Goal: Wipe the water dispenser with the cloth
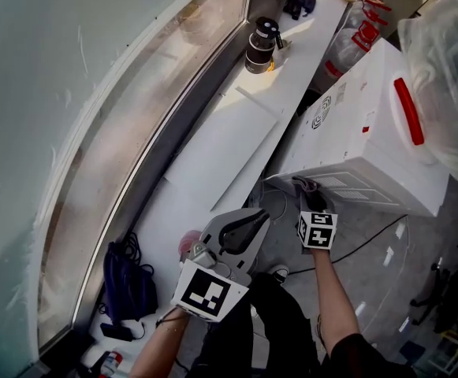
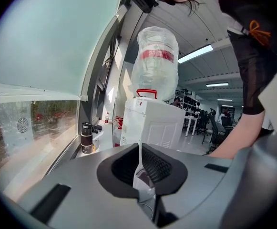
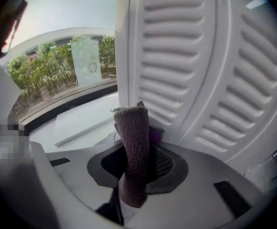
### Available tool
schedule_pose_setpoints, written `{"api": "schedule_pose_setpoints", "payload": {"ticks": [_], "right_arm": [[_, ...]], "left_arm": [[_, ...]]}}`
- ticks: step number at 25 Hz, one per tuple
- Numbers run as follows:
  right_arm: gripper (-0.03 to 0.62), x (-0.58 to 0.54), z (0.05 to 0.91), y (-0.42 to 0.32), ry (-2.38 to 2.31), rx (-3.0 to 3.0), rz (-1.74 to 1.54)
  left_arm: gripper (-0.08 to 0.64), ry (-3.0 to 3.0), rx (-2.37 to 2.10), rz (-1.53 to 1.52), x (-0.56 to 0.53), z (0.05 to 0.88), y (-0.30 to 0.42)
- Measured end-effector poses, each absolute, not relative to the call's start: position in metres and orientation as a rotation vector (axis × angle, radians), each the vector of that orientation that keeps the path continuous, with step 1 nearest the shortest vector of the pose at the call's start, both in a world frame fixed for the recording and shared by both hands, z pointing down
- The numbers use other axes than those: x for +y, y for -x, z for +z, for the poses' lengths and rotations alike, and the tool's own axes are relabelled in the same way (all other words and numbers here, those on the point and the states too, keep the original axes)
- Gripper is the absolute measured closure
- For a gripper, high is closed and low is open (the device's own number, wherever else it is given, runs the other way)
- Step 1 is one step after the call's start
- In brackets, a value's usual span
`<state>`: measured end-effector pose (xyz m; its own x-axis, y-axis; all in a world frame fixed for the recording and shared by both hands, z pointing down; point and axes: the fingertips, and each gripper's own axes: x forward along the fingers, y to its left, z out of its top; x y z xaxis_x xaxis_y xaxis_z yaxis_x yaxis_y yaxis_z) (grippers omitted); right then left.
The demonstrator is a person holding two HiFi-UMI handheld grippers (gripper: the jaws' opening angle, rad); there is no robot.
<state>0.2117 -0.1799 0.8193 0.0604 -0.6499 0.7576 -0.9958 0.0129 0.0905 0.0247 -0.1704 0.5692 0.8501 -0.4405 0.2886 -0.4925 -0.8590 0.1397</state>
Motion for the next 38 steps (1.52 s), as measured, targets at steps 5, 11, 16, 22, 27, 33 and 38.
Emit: {"api": "schedule_pose_setpoints", "payload": {"ticks": [5, 11, 16, 22, 27, 33, 38], "right_arm": [[0.486, -0.157, 0.733, -0.211, -1.738, -1.722, 0.677], [0.486, -0.125, 0.633, -0.211, -1.77, -1.785, 0.624], [0.486, -0.111, 0.561, -0.227, -1.823, -1.804, 0.553], [0.485, -0.118, 0.488, -0.249, -1.881, -1.805, 0.401], [0.485, -0.131, 0.451, -0.262, -1.939, -1.806, 0.333], [0.485, -0.142, 0.464, -0.275, -1.962, -1.777, 0.363], [0.485, -0.139, 0.5, -0.273, -1.969, -1.776, 0.465]], "left_arm": [[0.531, -2.827, -0.652, 0.351, -0.167, 0.534, -0.041], [0.531, -2.848, -0.575, 0.356, -0.158, 0.502, -0.061], [0.531, -2.881, -0.498, 0.385, -0.142, 0.482, -0.075], [0.531, -2.91, -0.433, 0.388, -0.127, 0.465, -0.089], [0.531, -2.904, -0.416, 0.38, -0.119, 0.46, -0.094], [0.531, -2.897, -0.418, 0.386, -0.117, 0.464, -0.096], [0.531, -2.883, -0.433, 0.399, -0.117, 0.473, -0.092]]}}
